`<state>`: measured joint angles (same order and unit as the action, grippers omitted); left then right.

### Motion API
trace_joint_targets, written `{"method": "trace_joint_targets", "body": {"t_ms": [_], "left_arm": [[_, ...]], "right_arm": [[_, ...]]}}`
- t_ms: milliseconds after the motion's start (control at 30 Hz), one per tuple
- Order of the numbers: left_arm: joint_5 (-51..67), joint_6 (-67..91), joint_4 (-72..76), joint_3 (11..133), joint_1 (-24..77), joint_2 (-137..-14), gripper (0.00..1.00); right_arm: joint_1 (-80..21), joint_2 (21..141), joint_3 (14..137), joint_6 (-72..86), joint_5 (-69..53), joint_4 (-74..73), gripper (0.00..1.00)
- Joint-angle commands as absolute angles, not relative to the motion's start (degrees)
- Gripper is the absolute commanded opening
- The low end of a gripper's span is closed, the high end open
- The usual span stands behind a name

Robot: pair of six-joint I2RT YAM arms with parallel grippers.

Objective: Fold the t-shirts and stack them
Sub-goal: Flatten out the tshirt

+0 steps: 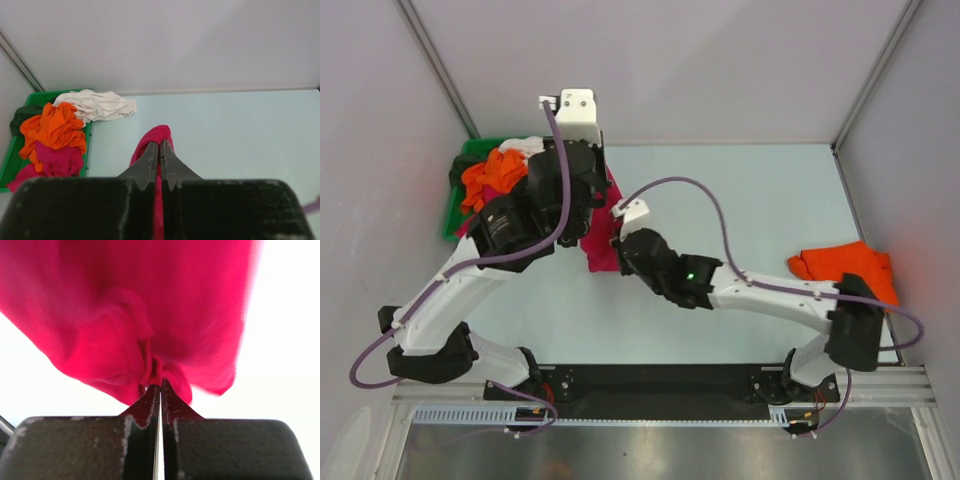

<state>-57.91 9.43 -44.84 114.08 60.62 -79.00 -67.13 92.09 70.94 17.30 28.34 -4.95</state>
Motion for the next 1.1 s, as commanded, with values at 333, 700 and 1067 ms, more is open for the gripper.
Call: {"method": "trace_joint_targets", "body": {"t_ms": [333,700,1067], "left_arm": [[-47.82,14.15,-32.61,103.19,52.74,-86.20,0.39],[-43.51,17.93,-31.99,103.45,52.21,-97.65,0.87],[-31.13,26.89,-28.92,91.24,52.29,-94.75,0.88]], "right_arm": [[-63.20,69.10,76.64,19.69,53.61,-24.78,0.00],[-57.94,61.09,83.58,12.93,66.00,-29.10,0.00],[-55.11,60.64,93.77,0.18,64.87,-19.16,0.00]]}}
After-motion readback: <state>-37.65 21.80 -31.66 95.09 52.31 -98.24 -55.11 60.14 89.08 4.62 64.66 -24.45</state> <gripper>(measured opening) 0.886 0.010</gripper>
